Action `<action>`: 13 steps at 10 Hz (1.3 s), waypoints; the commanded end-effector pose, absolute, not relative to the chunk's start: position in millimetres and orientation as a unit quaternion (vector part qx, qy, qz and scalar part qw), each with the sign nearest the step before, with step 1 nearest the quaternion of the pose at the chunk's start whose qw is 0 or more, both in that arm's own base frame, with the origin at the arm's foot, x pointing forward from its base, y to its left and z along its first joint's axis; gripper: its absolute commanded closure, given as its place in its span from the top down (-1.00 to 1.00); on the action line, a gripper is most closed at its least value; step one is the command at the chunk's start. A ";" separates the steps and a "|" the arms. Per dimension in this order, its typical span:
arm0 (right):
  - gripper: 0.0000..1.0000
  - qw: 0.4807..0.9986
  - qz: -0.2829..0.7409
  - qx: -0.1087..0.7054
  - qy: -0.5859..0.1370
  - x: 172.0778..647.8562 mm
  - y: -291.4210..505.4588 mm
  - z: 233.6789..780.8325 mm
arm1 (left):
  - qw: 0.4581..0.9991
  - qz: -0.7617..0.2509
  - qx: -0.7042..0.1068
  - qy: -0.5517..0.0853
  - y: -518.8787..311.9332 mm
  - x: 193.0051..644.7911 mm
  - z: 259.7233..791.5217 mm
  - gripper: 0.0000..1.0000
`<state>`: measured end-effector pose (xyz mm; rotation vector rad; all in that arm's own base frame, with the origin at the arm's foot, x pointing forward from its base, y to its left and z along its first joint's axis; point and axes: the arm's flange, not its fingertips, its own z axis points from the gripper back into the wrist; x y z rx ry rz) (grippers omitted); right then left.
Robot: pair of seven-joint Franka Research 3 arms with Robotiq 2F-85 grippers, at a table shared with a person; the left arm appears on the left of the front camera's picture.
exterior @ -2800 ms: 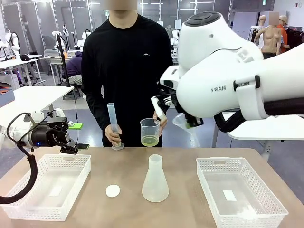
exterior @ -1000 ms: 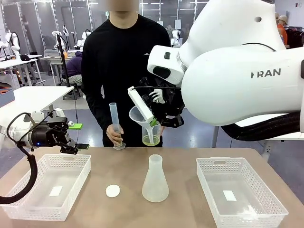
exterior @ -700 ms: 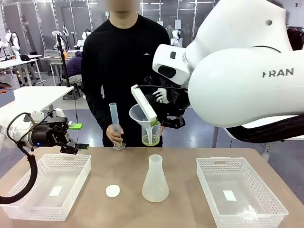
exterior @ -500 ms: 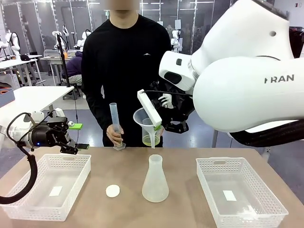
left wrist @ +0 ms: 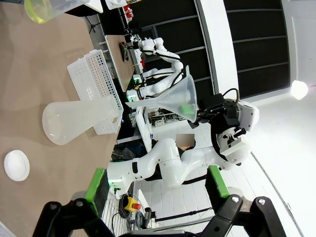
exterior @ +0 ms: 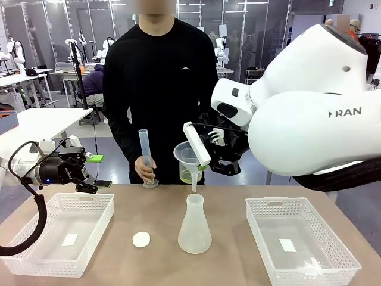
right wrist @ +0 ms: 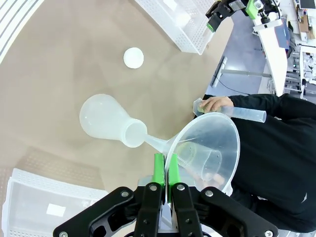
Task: Prepare the solutions needed for the experiment.
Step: Pick up the Plastic Funnel and insert it into the Big flask.
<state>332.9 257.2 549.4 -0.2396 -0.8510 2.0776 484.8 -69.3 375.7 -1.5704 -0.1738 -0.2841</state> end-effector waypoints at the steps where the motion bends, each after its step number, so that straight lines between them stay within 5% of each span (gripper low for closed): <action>1: -0.93 0.421 0.830 -0.077 -0.358 339.7 252.5 537.0 | 0.689 -0.127 -0.708 -0.085 -70.7 485.1 378.4 1.00; 13: -0.93 0.452 0.821 -0.033 -0.346 363.0 244.3 482.3 | 0.689 -0.127 -0.708 -0.085 -70.7 485.1 378.4 1.00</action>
